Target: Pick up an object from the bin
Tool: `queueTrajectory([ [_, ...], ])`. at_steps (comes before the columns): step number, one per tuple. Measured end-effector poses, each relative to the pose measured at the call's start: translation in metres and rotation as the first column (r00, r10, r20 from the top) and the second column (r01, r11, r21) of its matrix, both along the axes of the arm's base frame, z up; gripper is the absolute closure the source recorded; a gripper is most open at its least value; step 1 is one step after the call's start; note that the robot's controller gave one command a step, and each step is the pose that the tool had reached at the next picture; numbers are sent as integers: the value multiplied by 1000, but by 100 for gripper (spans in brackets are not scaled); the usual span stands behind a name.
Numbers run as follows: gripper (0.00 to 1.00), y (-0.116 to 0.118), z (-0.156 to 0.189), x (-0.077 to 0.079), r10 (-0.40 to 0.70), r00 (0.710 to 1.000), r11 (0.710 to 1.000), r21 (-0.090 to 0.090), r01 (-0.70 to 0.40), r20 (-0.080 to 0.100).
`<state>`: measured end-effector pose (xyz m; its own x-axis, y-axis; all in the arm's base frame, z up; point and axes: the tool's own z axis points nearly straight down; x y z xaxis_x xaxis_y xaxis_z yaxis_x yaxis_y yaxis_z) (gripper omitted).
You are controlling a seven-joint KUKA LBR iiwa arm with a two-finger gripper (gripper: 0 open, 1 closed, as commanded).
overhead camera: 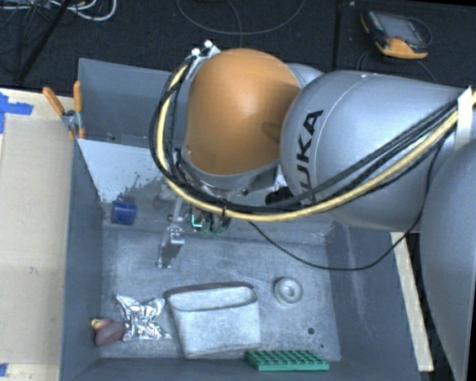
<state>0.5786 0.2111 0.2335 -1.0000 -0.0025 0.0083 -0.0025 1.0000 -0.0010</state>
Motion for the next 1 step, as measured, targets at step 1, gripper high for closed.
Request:
queueTrajectory([
  [1,0,-10,-68,-45,104,995,995,-1,-104,-1],
])
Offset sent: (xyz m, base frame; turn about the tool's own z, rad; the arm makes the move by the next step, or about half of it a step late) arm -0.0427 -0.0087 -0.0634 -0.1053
